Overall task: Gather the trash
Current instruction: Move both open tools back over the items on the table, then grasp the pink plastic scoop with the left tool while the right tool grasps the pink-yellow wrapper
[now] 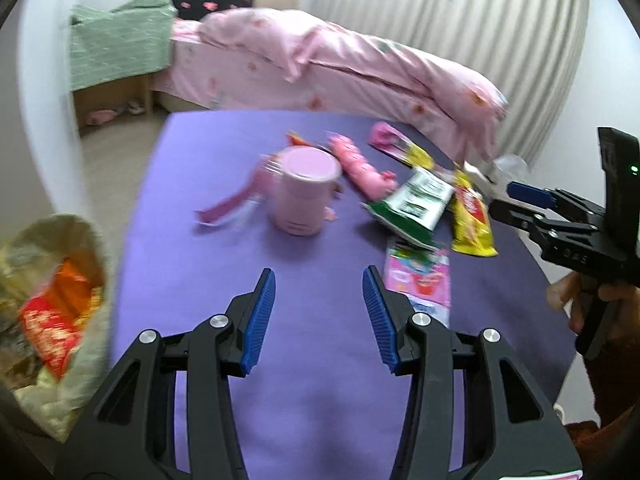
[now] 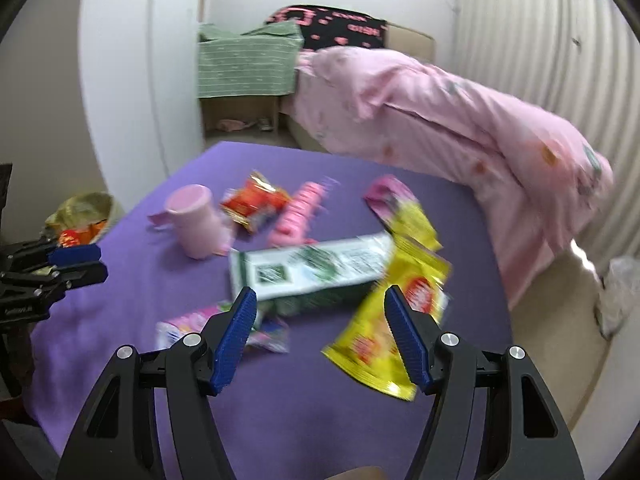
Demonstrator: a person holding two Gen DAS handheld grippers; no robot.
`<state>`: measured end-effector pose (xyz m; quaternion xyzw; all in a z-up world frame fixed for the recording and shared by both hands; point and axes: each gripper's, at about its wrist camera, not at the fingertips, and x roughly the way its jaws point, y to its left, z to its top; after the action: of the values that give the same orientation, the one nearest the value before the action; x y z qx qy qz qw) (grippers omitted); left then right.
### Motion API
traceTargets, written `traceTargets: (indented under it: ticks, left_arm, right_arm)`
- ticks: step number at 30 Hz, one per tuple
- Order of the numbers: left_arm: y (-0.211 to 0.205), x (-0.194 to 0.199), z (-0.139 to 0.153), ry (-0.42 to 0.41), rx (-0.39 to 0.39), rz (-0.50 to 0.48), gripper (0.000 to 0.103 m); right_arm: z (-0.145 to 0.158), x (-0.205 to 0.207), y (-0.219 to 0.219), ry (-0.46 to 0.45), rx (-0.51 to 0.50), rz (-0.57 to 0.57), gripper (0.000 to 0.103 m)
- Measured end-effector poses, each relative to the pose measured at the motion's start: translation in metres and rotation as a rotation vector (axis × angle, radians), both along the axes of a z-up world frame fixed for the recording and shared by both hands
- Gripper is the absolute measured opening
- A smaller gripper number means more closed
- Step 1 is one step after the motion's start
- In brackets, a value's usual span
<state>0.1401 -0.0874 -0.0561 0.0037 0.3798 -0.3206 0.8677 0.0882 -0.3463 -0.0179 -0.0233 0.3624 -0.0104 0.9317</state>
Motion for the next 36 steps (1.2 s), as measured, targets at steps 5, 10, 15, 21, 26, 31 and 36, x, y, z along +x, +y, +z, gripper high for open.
traceTargets:
  ticks: [5,10,15,21,26,31,36]
  left_arm:
    - [-0.028,0.003,-0.007,0.011,0.019,-0.066,0.043]
    - [-0.013,0.031,-0.001,-0.012,-0.029,0.008,0.043]
    - [0.007,0.083,0.011,-0.062,-0.004,0.094,0.043]
    - [-0.01,0.12,0.003,-0.063,0.094,-0.101,0.043]
    - [0.004,0.139,-0.006,-0.007,0.08,-0.097,0.043]
    - [0.009,0.142,-0.026,0.056,0.083,-0.131,0.043]
    - [-0.009,0.143,-0.038,0.085,0.108,-0.151,0.031]
  right_arm:
    - [-0.01,-0.009,-0.035,0.015,0.048,-0.089,0.063]
    - [-0.016,-0.017,-0.053,0.015,0.102,-0.125,0.062]
    - [-0.017,-0.011,-0.055,0.009,0.084,-0.109,0.062]
    - [-0.019,0.009,-0.056,0.01,0.087,-0.101,0.062]
    - [-0.021,0.027,-0.055,0.027,0.058,-0.087,0.062]
    - [-0.018,0.043,-0.052,0.025,0.054,-0.066,0.062]
    - [-0.013,0.062,-0.04,0.024,0.041,-0.039,0.062]
